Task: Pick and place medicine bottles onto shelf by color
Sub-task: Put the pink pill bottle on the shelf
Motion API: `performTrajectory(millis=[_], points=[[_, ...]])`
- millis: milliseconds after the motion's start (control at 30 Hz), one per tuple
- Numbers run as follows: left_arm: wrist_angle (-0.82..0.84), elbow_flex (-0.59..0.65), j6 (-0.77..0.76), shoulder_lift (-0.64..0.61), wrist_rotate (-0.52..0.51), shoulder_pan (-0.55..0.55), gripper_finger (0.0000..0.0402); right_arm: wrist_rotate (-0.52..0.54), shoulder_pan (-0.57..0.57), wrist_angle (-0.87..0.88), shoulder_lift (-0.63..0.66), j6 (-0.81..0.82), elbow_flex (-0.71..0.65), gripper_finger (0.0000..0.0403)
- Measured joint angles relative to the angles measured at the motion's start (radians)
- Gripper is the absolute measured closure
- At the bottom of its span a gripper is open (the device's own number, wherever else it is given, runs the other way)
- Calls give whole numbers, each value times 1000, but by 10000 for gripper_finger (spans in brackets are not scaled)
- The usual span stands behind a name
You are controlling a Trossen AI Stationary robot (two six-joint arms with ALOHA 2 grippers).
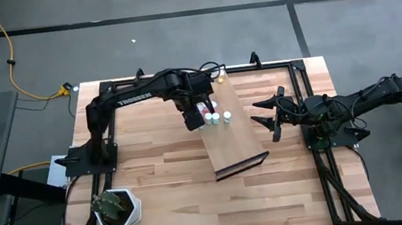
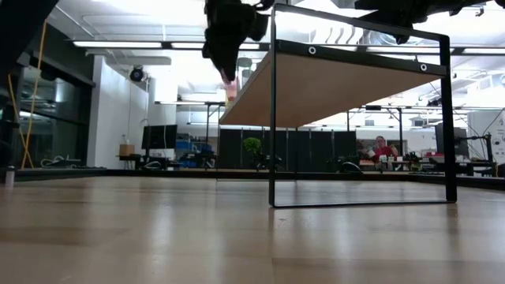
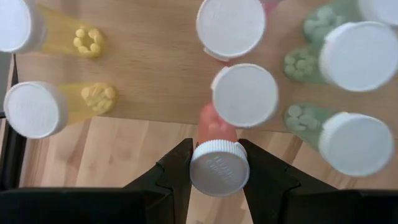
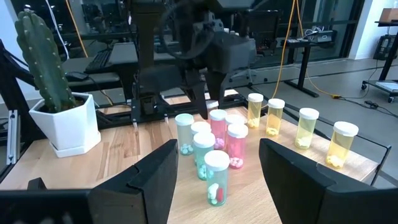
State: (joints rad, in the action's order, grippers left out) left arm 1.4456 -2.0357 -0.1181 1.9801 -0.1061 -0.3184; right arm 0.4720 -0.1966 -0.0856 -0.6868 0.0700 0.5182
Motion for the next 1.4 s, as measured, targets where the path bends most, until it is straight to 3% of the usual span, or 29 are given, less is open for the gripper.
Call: performTrajectory(millis=[633,1200,1400], points=[[-16,0,61,19,5,-4,281,0,0,0,0,0,0,187],[-31,1,70,21,-10,-2,178,0,0,0,0,0,0,187],[-40,1,70,20,-10,-2,159,0,0,0,0,0,0,187]])
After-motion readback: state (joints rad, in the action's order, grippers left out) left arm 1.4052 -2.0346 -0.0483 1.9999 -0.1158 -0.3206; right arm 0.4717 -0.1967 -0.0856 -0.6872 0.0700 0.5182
